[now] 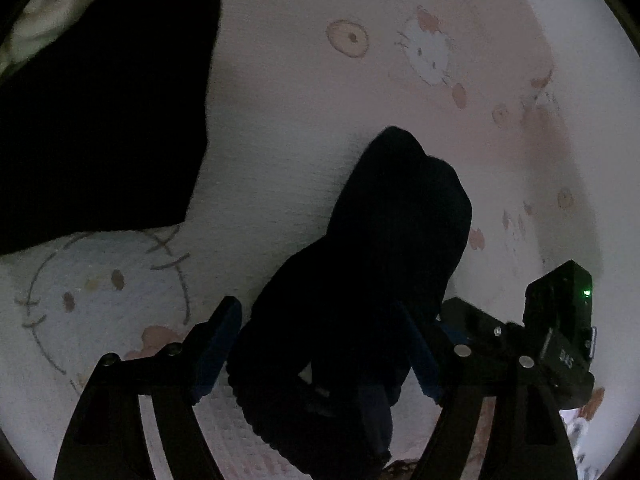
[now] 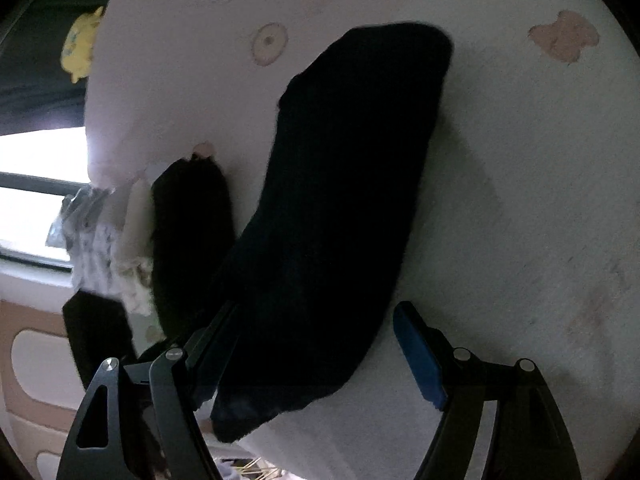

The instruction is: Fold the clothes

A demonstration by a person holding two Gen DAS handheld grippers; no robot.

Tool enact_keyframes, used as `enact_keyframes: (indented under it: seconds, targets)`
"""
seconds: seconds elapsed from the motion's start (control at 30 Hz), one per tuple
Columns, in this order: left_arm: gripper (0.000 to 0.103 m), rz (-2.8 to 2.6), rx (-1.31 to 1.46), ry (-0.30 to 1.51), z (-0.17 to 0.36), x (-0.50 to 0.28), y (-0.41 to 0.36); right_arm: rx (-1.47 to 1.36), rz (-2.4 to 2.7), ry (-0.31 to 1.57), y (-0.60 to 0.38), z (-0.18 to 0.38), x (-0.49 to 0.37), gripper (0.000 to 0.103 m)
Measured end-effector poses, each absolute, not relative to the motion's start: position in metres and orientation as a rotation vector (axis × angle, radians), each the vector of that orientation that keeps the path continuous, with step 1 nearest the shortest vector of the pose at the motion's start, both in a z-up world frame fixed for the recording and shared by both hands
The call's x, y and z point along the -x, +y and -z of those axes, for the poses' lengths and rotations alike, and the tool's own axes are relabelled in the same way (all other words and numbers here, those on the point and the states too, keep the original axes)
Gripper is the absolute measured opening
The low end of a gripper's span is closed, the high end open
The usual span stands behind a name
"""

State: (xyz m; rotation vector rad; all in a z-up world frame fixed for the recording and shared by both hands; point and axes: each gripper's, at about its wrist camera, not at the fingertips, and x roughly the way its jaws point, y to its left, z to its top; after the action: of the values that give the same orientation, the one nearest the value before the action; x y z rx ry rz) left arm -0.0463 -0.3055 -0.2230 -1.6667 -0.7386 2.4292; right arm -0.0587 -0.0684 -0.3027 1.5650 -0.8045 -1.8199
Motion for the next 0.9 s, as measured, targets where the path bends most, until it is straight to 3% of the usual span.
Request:
enact_keyframes:
  seconds: [0.17,0.2,0.23,0.27,0.43,0.9]
  targets:
    - [0.077,-2.430,1.735,-0.746,0.241,0.047,-0.306,-1.543,1.866,-0.746,-0.080,0.303,0.053,0.076]
    - [0.077,-2.446,1.741,-0.736,0.242,0.046,-0.305,-1.545,1.885,-0.711,-0.082,0.301,0.053,0.073]
    - [0.073,-2.462,1.737,-0.730,0.242,0.043,-0.305,-1.555,1.915,-0.665,-0.085,0.300,0.053,0.057]
    - [0.065,-2.473,1.722,-0.737,0.241,0.041,-0.304,-1.569,1.949,-0.615,-0.089,0.298,0.053,0.048]
    - [0.047,-2.463,1.712,-0.785,0.237,0.035,-0.298,-1.586,1.959,-0.539,-0.097,0.294,0.060,0.038]
    - [0.045,-2.282,1.678,-1.026,0.247,0.012,-0.241,-1.495,1.951,-0.058,-0.098,0.250,0.078,0.038]
